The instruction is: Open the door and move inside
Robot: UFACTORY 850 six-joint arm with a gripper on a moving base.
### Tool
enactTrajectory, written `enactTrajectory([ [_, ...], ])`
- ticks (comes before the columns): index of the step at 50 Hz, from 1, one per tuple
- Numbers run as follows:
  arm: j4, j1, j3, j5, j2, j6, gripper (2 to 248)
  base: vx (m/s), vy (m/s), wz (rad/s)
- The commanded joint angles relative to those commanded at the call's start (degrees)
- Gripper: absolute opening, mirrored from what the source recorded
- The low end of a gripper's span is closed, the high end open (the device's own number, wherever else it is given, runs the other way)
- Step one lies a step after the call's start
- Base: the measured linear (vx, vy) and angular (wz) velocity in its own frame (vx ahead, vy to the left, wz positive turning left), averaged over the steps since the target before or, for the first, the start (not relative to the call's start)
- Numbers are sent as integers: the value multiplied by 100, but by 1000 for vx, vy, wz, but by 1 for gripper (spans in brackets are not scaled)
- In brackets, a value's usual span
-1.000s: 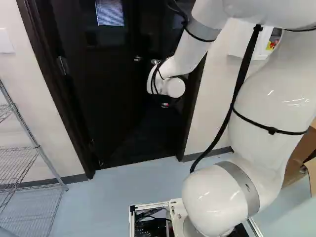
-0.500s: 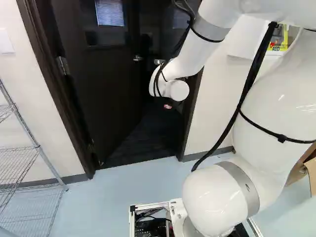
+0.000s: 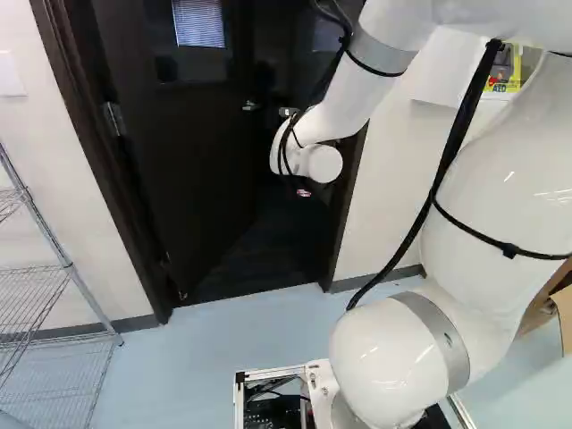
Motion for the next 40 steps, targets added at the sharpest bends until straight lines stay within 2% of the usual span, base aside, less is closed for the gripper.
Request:
enactTrajectory([
  [40,0,0,0,0,0,0,247,12,4,-1],
])
